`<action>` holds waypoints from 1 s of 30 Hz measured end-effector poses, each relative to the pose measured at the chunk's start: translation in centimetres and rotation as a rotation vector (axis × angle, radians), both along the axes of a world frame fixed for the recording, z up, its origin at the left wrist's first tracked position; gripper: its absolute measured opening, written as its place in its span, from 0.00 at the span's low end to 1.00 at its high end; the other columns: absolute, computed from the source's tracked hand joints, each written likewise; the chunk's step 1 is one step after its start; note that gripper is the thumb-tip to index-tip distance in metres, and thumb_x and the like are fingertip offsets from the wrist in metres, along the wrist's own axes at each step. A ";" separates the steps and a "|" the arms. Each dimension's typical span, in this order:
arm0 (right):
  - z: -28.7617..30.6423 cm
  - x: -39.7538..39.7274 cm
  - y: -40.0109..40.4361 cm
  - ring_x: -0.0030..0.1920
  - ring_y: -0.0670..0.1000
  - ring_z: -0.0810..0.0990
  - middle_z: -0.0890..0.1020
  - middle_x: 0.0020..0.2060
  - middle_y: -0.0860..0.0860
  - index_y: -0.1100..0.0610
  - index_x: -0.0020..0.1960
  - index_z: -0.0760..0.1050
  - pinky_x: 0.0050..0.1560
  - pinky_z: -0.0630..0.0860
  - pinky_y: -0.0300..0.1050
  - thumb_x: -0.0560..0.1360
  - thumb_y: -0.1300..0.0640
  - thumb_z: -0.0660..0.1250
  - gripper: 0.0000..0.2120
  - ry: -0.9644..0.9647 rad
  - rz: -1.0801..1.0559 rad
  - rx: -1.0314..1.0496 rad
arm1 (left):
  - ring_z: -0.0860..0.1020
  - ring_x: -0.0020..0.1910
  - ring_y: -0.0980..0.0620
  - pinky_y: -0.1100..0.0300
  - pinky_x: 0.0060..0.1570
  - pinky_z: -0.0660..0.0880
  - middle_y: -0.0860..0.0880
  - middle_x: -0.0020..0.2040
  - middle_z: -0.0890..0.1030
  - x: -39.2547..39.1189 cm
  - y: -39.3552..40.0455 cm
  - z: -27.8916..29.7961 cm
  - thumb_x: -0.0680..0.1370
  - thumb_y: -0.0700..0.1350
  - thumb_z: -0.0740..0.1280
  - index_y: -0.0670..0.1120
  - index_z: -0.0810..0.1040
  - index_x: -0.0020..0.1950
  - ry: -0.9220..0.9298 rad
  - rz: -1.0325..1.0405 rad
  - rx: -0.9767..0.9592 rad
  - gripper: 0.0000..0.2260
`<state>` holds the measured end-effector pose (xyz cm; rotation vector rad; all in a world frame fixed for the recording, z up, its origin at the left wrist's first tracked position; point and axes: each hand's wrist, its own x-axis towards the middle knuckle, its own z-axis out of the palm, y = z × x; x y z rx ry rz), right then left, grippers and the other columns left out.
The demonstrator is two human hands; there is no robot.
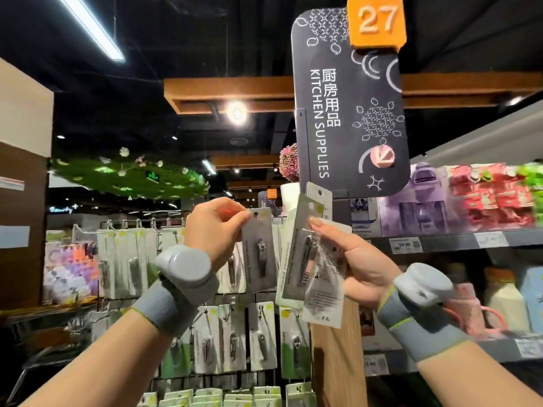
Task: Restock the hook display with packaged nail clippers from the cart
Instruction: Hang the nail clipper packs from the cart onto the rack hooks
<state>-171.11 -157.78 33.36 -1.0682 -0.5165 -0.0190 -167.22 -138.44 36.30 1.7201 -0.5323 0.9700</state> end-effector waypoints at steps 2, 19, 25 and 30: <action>0.2 0.4 0.1 0.27 0.50 0.77 0.81 0.34 0.55 0.57 0.39 0.84 0.32 0.78 0.42 0.66 0.59 0.69 0.05 0.010 -0.020 0.003 | 0.82 0.38 0.44 0.47 0.45 0.80 0.46 0.37 0.83 0.9 0.2 0.3 0.73 0.42 0.72 0.49 0.80 0.37 0.019 0.062 0.034 0.06; 1.2 1.9 0.1 0.28 0.49 0.77 0.81 0.33 0.54 0.60 0.46 0.81 0.37 0.77 0.45 0.68 0.59 0.69 0.08 0.049 -0.037 -0.033 | 0.78 0.47 0.47 0.59 0.44 0.72 0.48 0.48 0.82 2.0 -1.8 1.4 0.76 0.40 0.66 0.53 0.78 0.41 0.063 0.458 0.535 0.08; 1.2 2.1 0.4 0.34 0.51 0.79 0.82 0.39 0.55 0.60 0.49 0.81 0.44 0.77 0.48 0.67 0.59 0.69 0.11 0.039 -0.029 -0.048 | 0.72 0.42 0.44 0.56 0.41 0.69 0.43 0.48 0.79 1.4 -3.1 1.7 0.77 0.40 0.62 0.48 0.80 0.50 0.124 0.625 0.618 0.08; 1.1 1.5 0.6 0.31 0.51 0.81 0.81 0.38 0.56 0.60 0.53 0.78 0.35 0.82 0.46 0.76 0.60 0.66 0.08 0.059 -0.030 -0.059 | 0.72 0.40 0.44 0.56 0.39 0.70 0.44 0.43 0.77 1.4 -3.2 1.8 0.78 0.38 0.61 0.44 0.80 0.49 0.175 0.611 0.663 0.08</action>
